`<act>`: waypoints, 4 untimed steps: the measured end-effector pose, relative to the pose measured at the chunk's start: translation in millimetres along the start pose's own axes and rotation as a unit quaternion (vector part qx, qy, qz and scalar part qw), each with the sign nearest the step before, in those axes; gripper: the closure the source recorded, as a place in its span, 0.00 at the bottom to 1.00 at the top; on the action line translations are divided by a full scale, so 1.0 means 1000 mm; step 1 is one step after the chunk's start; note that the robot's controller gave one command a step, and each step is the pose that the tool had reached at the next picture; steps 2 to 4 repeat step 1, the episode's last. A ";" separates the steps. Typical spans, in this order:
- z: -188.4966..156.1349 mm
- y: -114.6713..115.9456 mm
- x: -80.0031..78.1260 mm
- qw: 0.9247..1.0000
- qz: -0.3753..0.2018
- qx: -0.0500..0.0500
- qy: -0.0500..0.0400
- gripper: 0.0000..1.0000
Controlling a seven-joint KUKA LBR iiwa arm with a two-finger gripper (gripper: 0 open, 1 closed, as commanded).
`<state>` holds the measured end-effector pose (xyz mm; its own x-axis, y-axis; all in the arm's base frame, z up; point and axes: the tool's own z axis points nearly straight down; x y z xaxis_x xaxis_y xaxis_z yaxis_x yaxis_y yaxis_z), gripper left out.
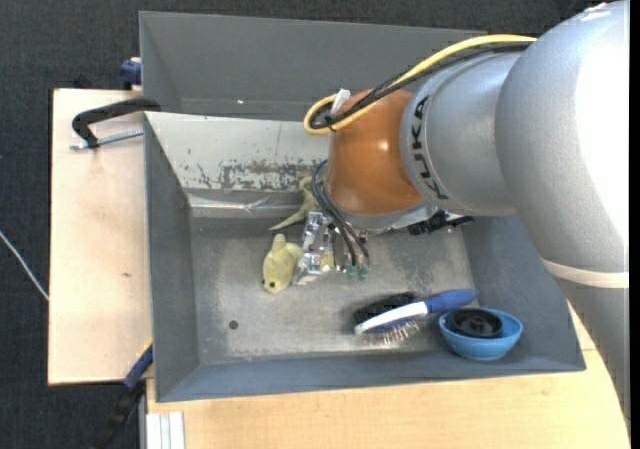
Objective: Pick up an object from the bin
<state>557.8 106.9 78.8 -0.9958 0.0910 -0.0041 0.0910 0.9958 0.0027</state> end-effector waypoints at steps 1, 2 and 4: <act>-0.167 -0.002 0.003 1.000 -0.013 -0.001 -0.005 1.00; -0.167 -0.002 0.003 1.000 -0.013 -0.001 -0.005 1.00; -0.167 -0.002 0.003 1.000 -0.013 -0.001 -0.005 1.00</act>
Offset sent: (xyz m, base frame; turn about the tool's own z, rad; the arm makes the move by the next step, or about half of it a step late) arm -0.0066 -0.0037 0.1606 -0.0256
